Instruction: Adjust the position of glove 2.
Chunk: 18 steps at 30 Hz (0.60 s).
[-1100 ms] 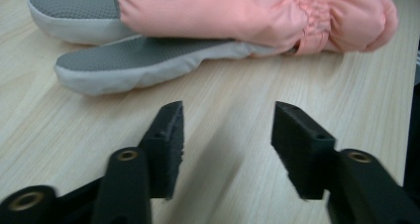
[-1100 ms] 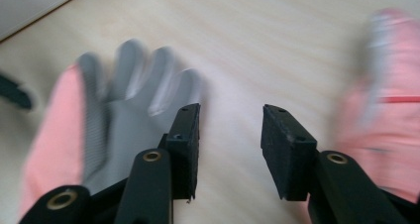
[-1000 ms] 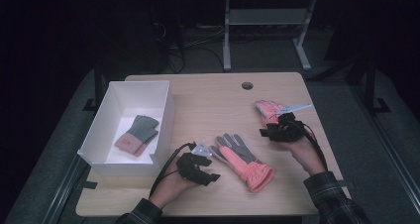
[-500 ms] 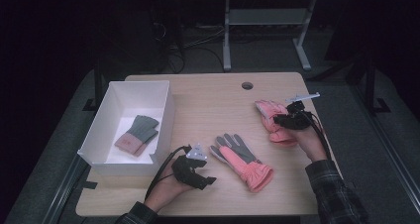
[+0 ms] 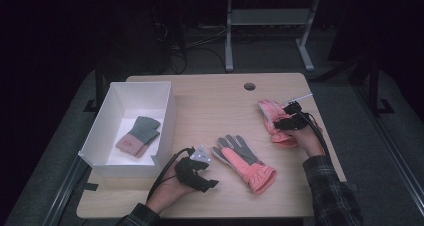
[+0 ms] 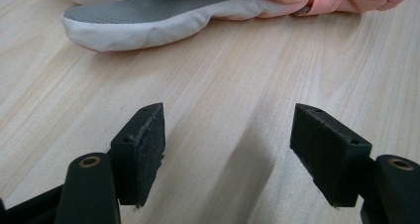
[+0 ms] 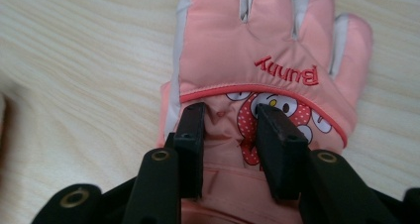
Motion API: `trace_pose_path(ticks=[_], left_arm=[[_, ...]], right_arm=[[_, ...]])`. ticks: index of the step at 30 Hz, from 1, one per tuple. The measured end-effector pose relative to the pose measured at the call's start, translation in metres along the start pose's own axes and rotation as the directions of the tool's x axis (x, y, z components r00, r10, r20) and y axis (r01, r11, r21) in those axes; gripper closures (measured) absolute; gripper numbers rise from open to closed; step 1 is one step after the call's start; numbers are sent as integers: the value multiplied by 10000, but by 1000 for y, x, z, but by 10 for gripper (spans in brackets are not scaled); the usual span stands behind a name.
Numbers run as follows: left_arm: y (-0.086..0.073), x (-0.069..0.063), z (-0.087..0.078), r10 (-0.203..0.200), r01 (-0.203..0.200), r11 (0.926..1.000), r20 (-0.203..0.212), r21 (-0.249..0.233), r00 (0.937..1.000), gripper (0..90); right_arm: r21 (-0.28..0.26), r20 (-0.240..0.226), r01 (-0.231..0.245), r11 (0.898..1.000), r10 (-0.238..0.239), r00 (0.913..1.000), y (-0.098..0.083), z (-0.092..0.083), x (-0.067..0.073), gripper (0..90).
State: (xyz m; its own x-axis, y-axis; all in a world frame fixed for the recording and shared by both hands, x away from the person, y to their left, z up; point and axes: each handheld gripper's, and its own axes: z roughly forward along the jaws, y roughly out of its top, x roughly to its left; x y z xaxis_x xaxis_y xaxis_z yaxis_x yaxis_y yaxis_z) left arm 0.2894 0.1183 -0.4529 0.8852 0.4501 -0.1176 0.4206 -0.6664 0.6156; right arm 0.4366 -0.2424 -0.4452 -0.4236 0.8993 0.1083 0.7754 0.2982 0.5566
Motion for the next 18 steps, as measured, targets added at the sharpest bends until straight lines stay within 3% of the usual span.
trace_pose_path(ticks=[6,18], left_arm=[[0,0,0,31,-31,10000,-23,51,10000,292],[0,3,-3,12,-15,9999,-218,-153,9998,279]], right_arm=[[405,-159,149,9991,-142,9998,6,1,-2,818],[-618,-810,154,9980,-204,9965,-2,-16,-10,889]])
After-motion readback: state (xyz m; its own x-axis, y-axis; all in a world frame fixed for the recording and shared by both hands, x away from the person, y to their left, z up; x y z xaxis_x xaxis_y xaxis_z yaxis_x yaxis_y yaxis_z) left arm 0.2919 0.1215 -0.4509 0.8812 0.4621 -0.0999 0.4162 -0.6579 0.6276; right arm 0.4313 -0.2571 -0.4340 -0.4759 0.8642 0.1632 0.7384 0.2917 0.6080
